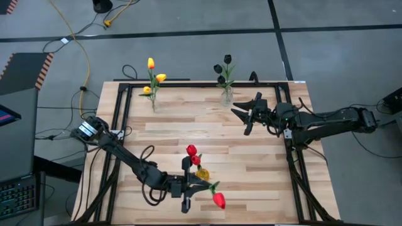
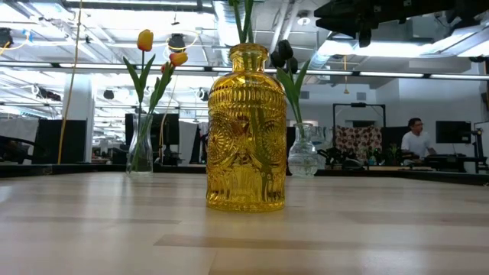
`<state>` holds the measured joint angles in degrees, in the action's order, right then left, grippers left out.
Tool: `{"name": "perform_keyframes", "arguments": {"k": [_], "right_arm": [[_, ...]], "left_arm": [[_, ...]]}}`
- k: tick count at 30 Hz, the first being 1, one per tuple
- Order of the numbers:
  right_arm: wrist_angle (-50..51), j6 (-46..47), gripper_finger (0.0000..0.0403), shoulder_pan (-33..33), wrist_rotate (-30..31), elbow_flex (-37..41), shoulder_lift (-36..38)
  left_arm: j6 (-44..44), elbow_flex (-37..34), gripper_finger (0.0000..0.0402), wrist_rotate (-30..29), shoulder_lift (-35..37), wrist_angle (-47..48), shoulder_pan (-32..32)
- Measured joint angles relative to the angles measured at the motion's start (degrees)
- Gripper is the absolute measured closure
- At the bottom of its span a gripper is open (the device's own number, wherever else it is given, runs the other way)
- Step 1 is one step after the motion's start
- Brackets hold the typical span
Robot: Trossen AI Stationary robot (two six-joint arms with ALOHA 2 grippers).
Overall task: Sort flowers into vase by color
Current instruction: Put the red flower into the yellow vase
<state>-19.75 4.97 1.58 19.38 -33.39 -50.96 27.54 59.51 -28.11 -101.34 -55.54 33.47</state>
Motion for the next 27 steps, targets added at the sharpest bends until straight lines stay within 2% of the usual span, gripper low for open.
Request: {"name": "perform_keyframes", "arguments": {"k": [19, 27], "right_arm": [[0.00, -0.46, 0.0246, 0.00, 0.00, 0.00, 0.00], [0.00, -0.44, 0.0246, 0.00, 0.00, 0.00, 0.00]], "left_arm": [[-2.32, 0.00, 0.0390, -2.22, -0.02, 1.84, -0.22], [-5.85, 0.00, 0.0390, -3.22, -0.02, 3.32, -1.80]]}}
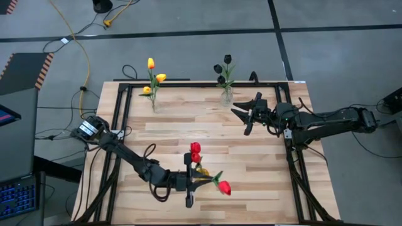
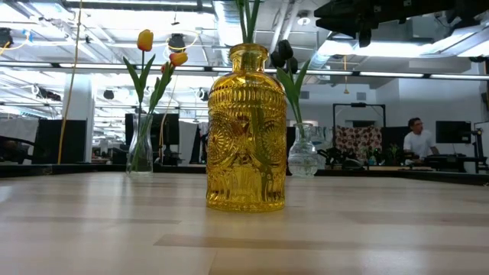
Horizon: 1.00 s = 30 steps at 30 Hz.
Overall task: Sort flowers into vase by color
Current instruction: Put the red flower into the yellow vase
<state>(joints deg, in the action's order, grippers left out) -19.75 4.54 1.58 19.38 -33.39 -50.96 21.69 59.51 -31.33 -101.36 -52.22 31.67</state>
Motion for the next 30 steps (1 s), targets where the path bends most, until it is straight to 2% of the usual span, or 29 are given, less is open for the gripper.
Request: {"name": "perform_keyframes", "arguments": {"k": [8, 17, 30], "right_arm": [[0.00, -0.01, 0.0246, 0.00, 0.00, 0.00, 0.00], [0.00, 0.00, 0.0246, 0.00, 0.00, 0.00, 0.00], [0.00, 0.00, 0.0246, 0.00, 0.00, 0.00, 0.00]], "left_arm": [[-3.09, 0.00, 0.0390, -1.29, 0.00, 1.00, -0.24], [-12.20, -0.02, 0.0390, -7.84, 0.00, 7.37, -0.19], [-21.50, -0.02, 0.0390, -8.09, 0.00, 9.66, -0.17]]}}
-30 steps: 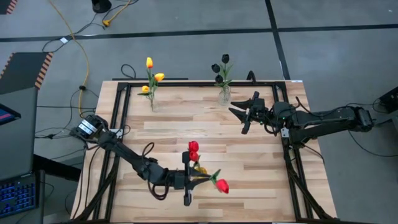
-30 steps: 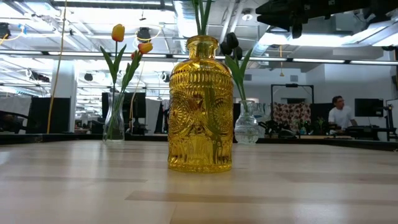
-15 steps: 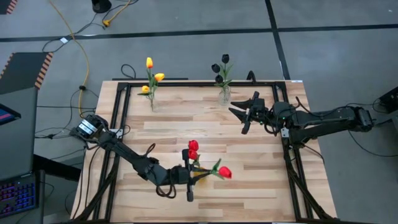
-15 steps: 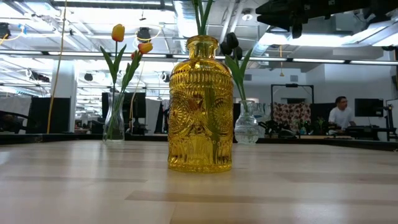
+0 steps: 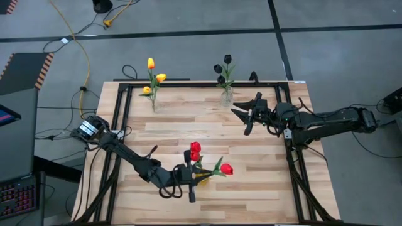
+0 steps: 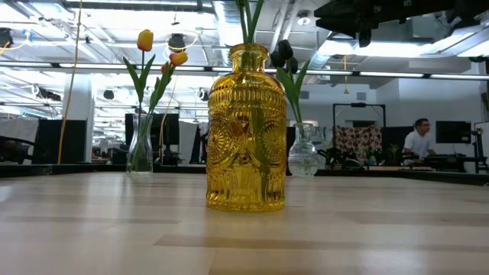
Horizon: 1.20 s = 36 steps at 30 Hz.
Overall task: Sort flowers into vase by color
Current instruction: Put the red flower into the yellow vase, then return to Home Position
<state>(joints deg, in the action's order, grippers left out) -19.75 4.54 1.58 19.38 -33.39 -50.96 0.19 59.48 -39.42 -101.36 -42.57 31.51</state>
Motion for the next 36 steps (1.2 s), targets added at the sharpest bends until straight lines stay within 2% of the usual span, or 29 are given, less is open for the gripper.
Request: {"name": "perform_keyframes", "arguments": {"k": [9, 18, 23, 36], "right_arm": [[0.01, 0.00, 0.0246, 0.00, 0.00, 0.00, 0.00], [0.00, 0.00, 0.0246, 0.00, 0.00, 0.00, 0.00], [0.02, 0.00, 0.0246, 0.00, 0.00, 0.00, 0.00], [-0.43, 0.00, 0.0246, 0.00, 0.00, 0.00, 0.64]], "left_arm": [[-2.41, 0.00, 0.0381, 0.09, 0.00, 0.69, 0.00], [0.33, 0.00, 0.0307, -0.96, 0.07, 0.71, 0.00], [1.27, -0.02, 0.0281, -2.01, 0.48, 0.89, 0.40], [8.19, -0.02, 0.0276, -3.78, 5.98, 2.43, 6.53]]}}
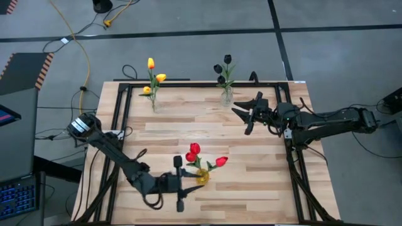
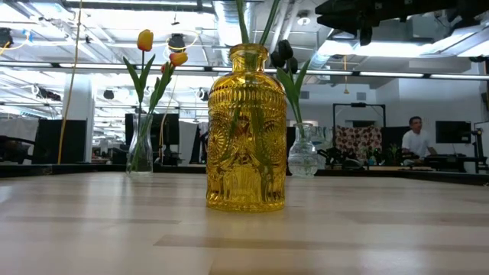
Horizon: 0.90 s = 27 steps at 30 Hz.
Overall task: Sort flowers into vase by color
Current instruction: Return to Home Position
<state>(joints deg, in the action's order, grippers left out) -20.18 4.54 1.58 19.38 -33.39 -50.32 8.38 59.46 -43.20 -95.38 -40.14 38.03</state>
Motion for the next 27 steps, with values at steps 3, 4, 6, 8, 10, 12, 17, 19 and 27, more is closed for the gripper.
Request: {"name": "perform_keyframes", "arguments": {"k": [3, 4, 6, 8, 10, 12, 17, 19, 27], "right_arm": [[0.21, 0.00, 0.0246, 0.00, 0.00, 0.04, 1.42], [0.05, 0.00, 0.0246, 0.00, 0.00, 0.04, 2.05], [0.62, -0.23, 0.0246, 0.00, -0.02, 0.04, 3.71], [1.20, -1.09, 0.0246, 0.00, -0.02, 0.04, 5.54], [2.74, -2.48, 0.0246, 0.00, -0.07, 0.04, 7.83], [4.79, -3.35, 0.0249, 0.06, -0.76, 0.02, 10.16], [10.25, -3.84, 0.0273, 1.37, -3.39, 0.02, 16.37], [11.66, -5.27, 0.0286, 2.39, -3.39, 0.02, 19.02], [25.88, -6.10, 0.0359, 5.71, -3.50, -0.09, 29.11]], "left_arm": [[2.48, 0.00, 0.0276, 0.01, 2.49, 1.03, 1.56], [3.17, 0.00, 0.0276, 0.00, 3.53, 1.65, 2.02], [4.46, 0.00, 0.0276, -1.08, 6.33, 3.73, 2.95], [5.47, 0.00, 0.0276, -4.27, 9.86, 6.66, 3.65], [6.56, 0.00, 0.0276, -7.36, 14.33, 11.47, 3.67], [6.73, 0.00, 0.0276, -9.06, 19.37, 17.10, 2.83], [3.19, 0.01, 0.0276, -8.54, 34.30, 33.07, -1.51], [1.12, 0.02, 0.0276, -8.48, 39.86, 39.87, -4.24], [-5.99, -4.04, 0.0326, -2.11, 50.08, 55.96, -16.37]]}}
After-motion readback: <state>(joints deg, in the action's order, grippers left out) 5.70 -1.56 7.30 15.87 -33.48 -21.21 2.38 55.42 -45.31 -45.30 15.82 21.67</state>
